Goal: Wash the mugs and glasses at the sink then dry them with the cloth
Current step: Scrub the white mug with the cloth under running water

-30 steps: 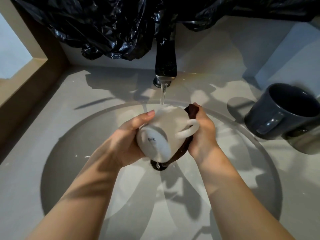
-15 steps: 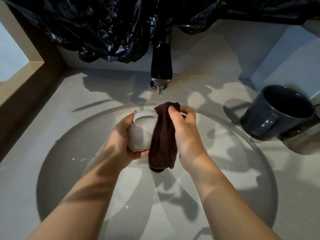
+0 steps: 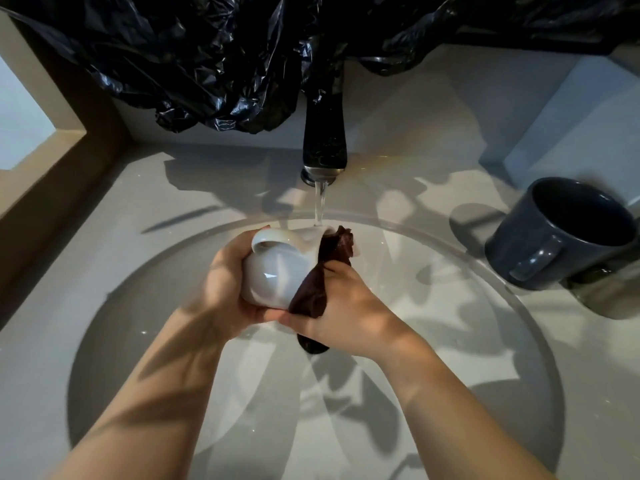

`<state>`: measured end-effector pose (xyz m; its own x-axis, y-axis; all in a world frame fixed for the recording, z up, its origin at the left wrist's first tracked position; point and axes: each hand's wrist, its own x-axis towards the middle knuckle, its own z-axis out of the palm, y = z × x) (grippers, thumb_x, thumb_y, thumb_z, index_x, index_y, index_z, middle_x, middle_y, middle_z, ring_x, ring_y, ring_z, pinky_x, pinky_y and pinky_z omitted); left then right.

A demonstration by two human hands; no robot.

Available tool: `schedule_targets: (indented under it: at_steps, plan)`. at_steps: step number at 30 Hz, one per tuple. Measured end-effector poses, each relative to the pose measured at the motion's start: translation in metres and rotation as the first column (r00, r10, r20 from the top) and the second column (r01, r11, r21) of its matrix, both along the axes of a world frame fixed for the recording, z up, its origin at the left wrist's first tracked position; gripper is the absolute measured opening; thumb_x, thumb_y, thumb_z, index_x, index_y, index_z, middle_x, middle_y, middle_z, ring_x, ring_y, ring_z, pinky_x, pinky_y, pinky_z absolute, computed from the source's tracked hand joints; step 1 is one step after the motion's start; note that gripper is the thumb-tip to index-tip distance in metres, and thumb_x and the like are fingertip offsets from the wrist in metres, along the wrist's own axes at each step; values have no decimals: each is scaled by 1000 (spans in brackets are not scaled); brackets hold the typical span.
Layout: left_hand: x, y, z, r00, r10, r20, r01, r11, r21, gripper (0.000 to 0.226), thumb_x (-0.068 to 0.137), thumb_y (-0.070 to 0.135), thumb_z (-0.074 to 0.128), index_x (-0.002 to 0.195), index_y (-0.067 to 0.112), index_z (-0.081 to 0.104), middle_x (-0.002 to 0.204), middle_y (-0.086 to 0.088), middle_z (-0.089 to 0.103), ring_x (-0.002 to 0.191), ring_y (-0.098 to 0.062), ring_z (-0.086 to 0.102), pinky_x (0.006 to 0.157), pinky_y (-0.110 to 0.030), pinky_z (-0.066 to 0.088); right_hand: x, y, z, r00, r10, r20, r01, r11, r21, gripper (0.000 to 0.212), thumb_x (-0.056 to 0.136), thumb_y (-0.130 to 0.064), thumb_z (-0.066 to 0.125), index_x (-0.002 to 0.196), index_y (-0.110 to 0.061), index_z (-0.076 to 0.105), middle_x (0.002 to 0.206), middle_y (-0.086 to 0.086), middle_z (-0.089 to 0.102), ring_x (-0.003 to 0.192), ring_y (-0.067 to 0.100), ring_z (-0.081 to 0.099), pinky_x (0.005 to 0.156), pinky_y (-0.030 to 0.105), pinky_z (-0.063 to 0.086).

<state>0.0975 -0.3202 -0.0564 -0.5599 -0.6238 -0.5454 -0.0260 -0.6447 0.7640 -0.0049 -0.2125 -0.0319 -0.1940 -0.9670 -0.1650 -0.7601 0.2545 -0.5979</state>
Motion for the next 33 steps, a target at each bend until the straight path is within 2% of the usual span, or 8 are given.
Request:
schedule_targets:
  at_steps: [4,10,13,15,17,22,29,33]
  plan:
    - [-2,2,-1,998,15,-54,-15,1000,-16,44,88,40,43,62,18,71,70,-6,69,62,-25,65,58,-35,51,2,-3,1,934,-90,345,61,994,93,45,81,-35,72,121,-25,55,109,-5,56,118,15,49,102,25,38]
    - [-10,7,-1,1000,26,6,-25,997,-67,36,89,42,43,75,21,67,66,-4,67,56,-21,63,52,-32,49,-4,-10,-8,516,-309,799,472,881,35,62,54,-26,78,110,-19,52,103,6,64,98,24,63,76,37,56]
    - [-7,3,-2,990,70,-122,-62,996,64,38,84,44,46,76,18,72,75,-6,69,60,-23,67,48,-31,54,-4,-5,0,763,-190,618,314,944,-97,59,67,-25,83,115,-27,49,106,-9,57,109,16,53,91,29,49]
    - [-2,0,-1,982,4,-190,9,998,69,42,72,47,50,72,13,75,76,-9,69,61,-24,66,46,-29,54,-1,-2,5,989,11,147,3,996,-93,64,78,-34,74,134,-23,44,136,-11,45,130,3,21,111,11,7]
    - [2,2,2,983,-83,-163,95,993,65,46,64,48,49,77,11,73,72,-8,65,56,-24,61,39,-22,47,-2,-4,-1,988,96,-120,-107,990,-92,66,83,-43,66,140,-20,40,150,-8,33,133,-5,2,101,3,-12]
    - [-2,8,1,999,-20,-39,21,999,28,34,85,39,45,79,13,67,71,-8,70,58,-25,66,53,-31,51,1,2,1,993,-52,102,49,998,38,57,83,-40,68,131,-18,46,129,0,53,123,14,42,106,21,29]
    - [-10,16,-1,998,-10,58,14,998,-64,31,88,39,46,81,19,69,74,-6,72,68,-25,68,65,-38,53,-1,-5,-9,366,-374,852,452,872,189,57,68,-22,78,120,-20,54,114,12,66,103,28,64,83,46,56]
    - [-7,9,-1,997,71,1,-71,994,79,32,85,43,47,83,18,67,74,-5,69,66,-24,64,59,-32,50,3,0,-7,816,-218,535,246,969,20,57,73,-26,79,123,-18,52,114,2,62,112,20,58,97,34,47]
